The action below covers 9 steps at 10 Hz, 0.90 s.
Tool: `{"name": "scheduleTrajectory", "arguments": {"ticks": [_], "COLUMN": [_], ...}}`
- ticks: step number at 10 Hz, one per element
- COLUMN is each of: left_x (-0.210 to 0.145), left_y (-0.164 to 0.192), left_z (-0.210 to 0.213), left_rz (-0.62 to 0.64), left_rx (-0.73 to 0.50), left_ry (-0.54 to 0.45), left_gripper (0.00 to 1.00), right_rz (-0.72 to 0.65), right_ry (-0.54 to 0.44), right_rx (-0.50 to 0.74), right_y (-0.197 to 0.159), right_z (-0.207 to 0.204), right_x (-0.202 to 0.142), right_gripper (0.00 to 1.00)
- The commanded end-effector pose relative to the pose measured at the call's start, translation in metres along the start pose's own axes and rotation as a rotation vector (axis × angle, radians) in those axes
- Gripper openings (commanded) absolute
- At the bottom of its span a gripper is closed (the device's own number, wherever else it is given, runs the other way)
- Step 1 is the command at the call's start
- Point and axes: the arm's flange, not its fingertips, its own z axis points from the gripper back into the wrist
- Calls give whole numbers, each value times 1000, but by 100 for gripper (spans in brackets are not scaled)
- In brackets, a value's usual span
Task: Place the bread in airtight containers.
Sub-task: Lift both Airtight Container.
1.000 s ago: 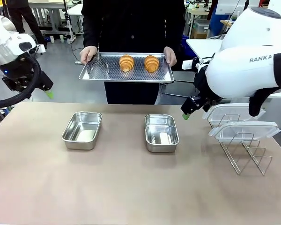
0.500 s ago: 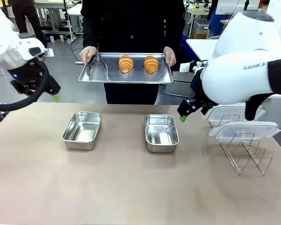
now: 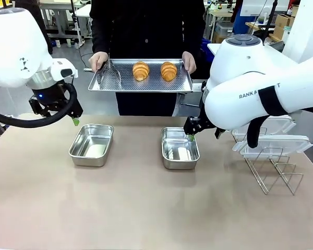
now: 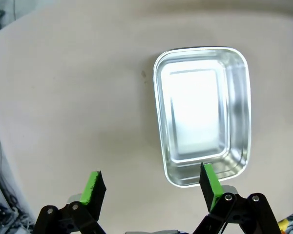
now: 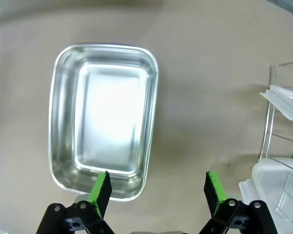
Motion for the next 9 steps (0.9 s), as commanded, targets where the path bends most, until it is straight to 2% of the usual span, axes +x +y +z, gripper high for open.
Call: {"name": "scheduleTrajectory", "arguments": {"ticks": [1,5,9], "left_x": [4,-6,-8], "left_y": [-9,6,9], "left_z": [-20,-69,-88], "left_rz": [42,98,110], "left_rx": [53,18,-7], "left_ry": [20,5,-10], "left_gripper": [100,100,100], "right_rz": [-67,-108,-147], "right_ry": [-29,10,8], "right_rx": [-30,-12,13], "right_y": [7,4,3], "right_z": [-19,-65,-77], "right_x": [11,11,5], "right_gripper": [100,100,100]}}
